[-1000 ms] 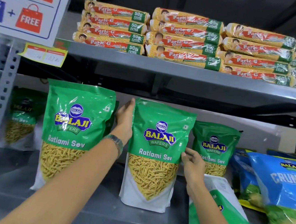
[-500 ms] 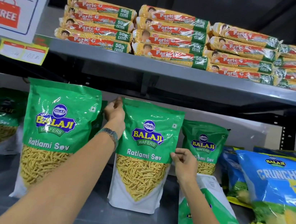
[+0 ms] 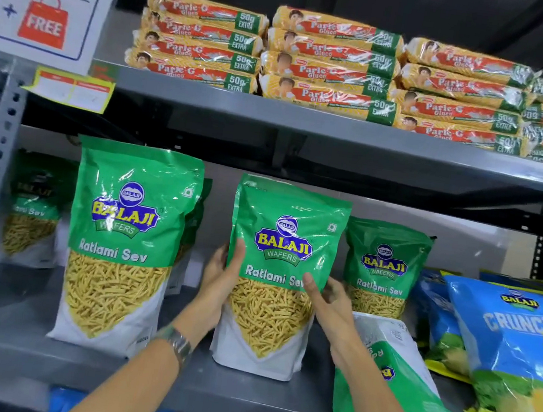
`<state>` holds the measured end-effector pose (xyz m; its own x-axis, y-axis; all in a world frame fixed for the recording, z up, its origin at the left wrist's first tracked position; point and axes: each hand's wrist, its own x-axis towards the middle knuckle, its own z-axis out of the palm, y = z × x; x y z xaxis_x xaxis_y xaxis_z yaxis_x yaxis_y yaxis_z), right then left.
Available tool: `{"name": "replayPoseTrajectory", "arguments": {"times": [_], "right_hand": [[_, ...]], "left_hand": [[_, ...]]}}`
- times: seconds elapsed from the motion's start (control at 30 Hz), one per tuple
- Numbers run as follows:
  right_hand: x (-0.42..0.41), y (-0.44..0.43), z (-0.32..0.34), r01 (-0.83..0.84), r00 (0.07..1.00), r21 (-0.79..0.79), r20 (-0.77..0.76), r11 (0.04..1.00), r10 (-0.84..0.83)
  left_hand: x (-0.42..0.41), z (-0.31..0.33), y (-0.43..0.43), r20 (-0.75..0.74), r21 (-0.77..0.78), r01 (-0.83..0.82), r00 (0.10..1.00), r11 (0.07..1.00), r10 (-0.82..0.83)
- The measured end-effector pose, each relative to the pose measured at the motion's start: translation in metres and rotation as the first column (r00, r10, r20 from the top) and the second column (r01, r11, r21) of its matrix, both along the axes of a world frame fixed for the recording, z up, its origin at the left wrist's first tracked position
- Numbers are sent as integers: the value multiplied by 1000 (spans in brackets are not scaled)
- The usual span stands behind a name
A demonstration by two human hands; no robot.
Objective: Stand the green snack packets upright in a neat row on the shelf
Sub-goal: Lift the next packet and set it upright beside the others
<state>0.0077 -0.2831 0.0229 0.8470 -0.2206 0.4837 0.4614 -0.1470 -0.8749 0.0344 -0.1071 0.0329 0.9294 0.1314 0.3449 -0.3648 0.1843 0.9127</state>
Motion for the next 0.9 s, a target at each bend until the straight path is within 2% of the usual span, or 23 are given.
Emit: {"name": "replayPoseTrajectory", "arguments": {"times": [0.07,0.17,0.37,0.63,0.9], "right_hand": [[1,5,-6,-51,997,-22,-57,998,49],[3,7,-12,-112,990,44,-84,993,116],[-10,10,-11,-124,988,71,-88,990,130],[-36,10,-9,-106,988,12,-109,994,107],[-48,13,-9,-75,989,5,-129,997,75]], "left_hand": [[-6,-20,0,27,92,73,997,993,-76],[-11,-36,4,40,241,146,986,960,-160],[-10,-50,18,79,392,75,990,917,-115],[-32,-55,25,144,417,19,986,908,-87],[-50,-53,26,145,390,47,983,920,-112]]}}
